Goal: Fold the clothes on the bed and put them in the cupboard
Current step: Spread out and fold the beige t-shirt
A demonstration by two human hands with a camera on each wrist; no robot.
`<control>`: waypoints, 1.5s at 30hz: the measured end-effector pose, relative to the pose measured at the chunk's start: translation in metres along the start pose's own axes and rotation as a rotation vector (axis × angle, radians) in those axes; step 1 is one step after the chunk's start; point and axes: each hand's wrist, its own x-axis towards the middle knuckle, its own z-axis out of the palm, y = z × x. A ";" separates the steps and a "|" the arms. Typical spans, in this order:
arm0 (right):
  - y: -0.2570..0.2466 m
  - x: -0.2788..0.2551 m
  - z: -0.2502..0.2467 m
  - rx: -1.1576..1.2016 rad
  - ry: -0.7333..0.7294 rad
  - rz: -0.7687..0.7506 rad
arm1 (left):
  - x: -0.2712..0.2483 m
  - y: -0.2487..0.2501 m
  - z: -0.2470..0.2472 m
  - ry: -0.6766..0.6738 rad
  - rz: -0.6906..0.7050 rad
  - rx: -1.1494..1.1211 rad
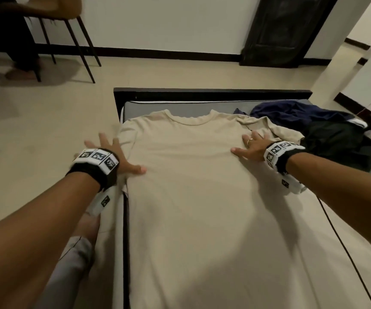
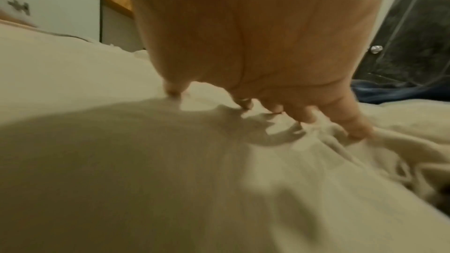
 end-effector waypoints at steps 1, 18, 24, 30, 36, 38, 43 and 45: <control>-0.012 0.002 -0.006 -0.037 0.081 -0.043 | -0.004 0.016 -0.012 0.165 0.018 0.060; -0.037 0.063 -0.019 0.043 -0.013 -0.101 | 0.072 0.022 -0.019 -0.039 0.325 0.050; -0.006 0.061 -0.012 0.101 -0.056 -0.009 | 0.079 -0.006 -0.003 -0.060 0.135 -0.215; -0.022 0.002 -0.011 0.003 0.115 -0.166 | 0.055 -0.047 0.014 -0.056 -0.002 -0.506; -0.102 -0.149 0.026 0.139 0.130 -0.491 | 0.024 -0.060 0.056 -0.358 -0.054 -0.849; -0.127 -0.185 0.046 0.065 0.076 -0.481 | 0.012 -0.048 0.057 -0.287 -0.085 -0.902; -0.151 -0.251 0.070 -0.038 0.085 -0.565 | -0.001 -0.055 0.075 -0.331 -0.108 -1.179; -0.155 -0.274 0.080 -0.079 0.085 -0.632 | -0.003 -0.061 0.079 -0.343 -0.123 -1.318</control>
